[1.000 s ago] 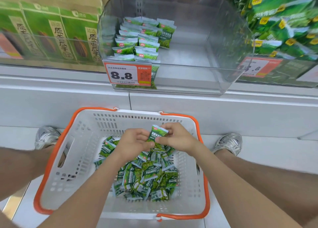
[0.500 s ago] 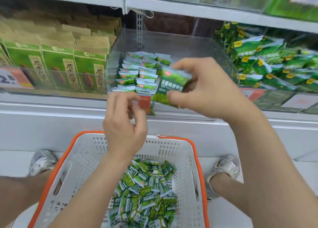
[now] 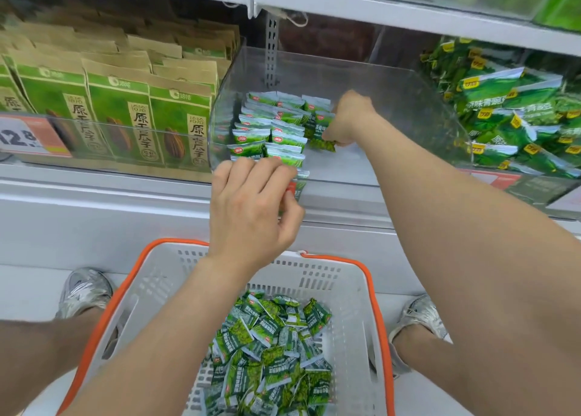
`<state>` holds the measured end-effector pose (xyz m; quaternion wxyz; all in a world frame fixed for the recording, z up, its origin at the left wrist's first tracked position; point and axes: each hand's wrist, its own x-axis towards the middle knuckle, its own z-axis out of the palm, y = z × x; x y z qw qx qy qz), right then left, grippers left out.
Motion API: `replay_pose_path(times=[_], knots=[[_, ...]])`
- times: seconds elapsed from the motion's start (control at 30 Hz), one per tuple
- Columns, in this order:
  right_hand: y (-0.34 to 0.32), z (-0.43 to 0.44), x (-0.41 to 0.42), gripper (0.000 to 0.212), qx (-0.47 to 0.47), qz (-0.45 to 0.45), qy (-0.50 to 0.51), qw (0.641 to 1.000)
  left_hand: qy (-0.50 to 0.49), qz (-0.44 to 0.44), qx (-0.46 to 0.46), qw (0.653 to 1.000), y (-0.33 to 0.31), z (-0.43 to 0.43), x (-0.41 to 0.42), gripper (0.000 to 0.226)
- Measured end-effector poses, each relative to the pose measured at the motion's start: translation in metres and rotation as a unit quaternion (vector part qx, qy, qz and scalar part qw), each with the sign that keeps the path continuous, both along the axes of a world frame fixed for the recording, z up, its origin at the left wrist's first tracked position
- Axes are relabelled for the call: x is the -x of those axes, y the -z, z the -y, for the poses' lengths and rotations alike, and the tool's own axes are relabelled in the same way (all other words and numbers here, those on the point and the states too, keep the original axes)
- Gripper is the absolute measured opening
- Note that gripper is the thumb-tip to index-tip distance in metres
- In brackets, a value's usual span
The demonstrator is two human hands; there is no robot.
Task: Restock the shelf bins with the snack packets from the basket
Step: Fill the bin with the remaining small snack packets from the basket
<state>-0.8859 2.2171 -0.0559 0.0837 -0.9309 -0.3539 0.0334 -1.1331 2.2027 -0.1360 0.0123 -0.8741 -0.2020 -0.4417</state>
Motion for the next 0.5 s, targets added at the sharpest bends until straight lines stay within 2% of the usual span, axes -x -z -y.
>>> replay_pose_path(times=[0.1, 0.27, 0.37, 0.5], knots=[[-0.001, -0.019, -0.005, 0.044, 0.008, 0.032, -0.002, 0.999, 0.002, 0.005, -0.006, 1.0, 0.0, -0.001, -0.001, 0.02], [0.007, -0.026, -0.007, 0.069, -0.056, 0.007, 0.048, 0.997, 0.001, 0.004, -0.007, 1.0, 0.002, -0.003, 0.0, 0.02], [0.009, -0.018, -0.009, 0.064, -0.057, -0.016, 0.066, 0.996, 0.001, 0.003, 0.0, 1.0, 0.003, -0.003, 0.0, 0.022], [-0.004, 0.007, 0.002, 0.034, -0.058, -0.04, 0.049, 0.996, 0.012, -0.005, 0.009, 1.0, 0.003, 0.0, 0.003, 0.031]])
